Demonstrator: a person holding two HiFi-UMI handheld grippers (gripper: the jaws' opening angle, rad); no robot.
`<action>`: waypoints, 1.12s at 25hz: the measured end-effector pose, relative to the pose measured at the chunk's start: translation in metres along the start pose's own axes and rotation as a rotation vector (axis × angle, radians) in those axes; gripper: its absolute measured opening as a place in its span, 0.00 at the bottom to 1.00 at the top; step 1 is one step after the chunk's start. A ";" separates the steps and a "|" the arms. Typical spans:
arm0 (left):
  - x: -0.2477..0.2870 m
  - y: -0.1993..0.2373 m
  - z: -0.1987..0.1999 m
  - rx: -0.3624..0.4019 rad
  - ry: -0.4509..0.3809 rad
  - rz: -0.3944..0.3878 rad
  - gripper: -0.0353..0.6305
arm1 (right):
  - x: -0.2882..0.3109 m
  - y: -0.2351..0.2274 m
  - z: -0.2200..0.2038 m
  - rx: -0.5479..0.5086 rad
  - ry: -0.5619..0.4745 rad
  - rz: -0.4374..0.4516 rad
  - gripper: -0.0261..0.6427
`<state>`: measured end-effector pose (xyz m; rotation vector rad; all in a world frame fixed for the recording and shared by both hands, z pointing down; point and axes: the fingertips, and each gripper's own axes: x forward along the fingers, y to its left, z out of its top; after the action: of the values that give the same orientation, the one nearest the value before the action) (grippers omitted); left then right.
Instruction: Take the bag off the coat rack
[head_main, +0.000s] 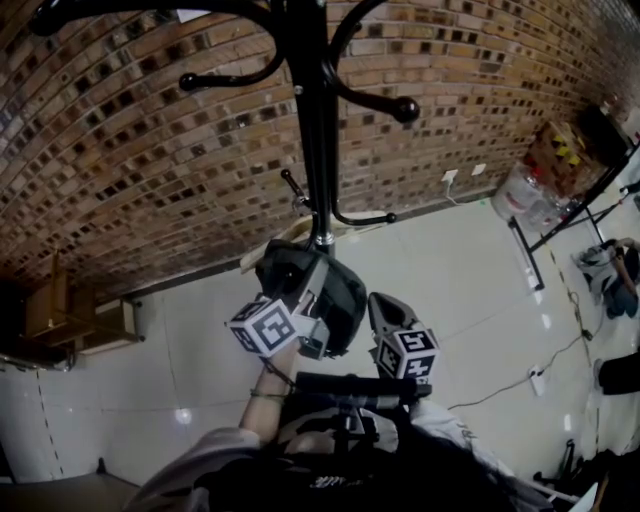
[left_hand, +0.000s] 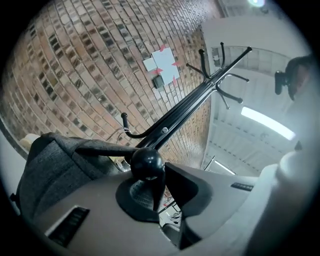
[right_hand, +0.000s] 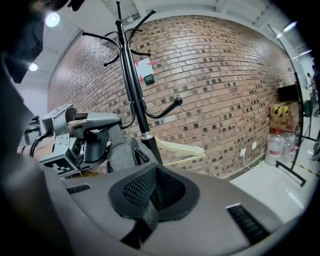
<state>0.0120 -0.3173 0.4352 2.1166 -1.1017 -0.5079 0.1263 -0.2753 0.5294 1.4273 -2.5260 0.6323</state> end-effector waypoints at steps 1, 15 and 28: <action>-0.002 -0.002 0.001 -0.008 0.001 -0.010 0.12 | 0.000 0.001 0.000 0.003 0.000 -0.002 0.06; -0.022 -0.026 0.003 -0.039 0.046 -0.069 0.12 | -0.012 -0.013 0.001 0.071 -0.038 -0.111 0.06; -0.067 -0.014 0.018 -0.056 0.034 -0.063 0.12 | -0.009 0.010 0.010 0.087 -0.071 -0.111 0.06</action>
<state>-0.0289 -0.2633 0.4145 2.1090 -0.9932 -0.5244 0.1235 -0.2679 0.5147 1.6343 -2.4790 0.6916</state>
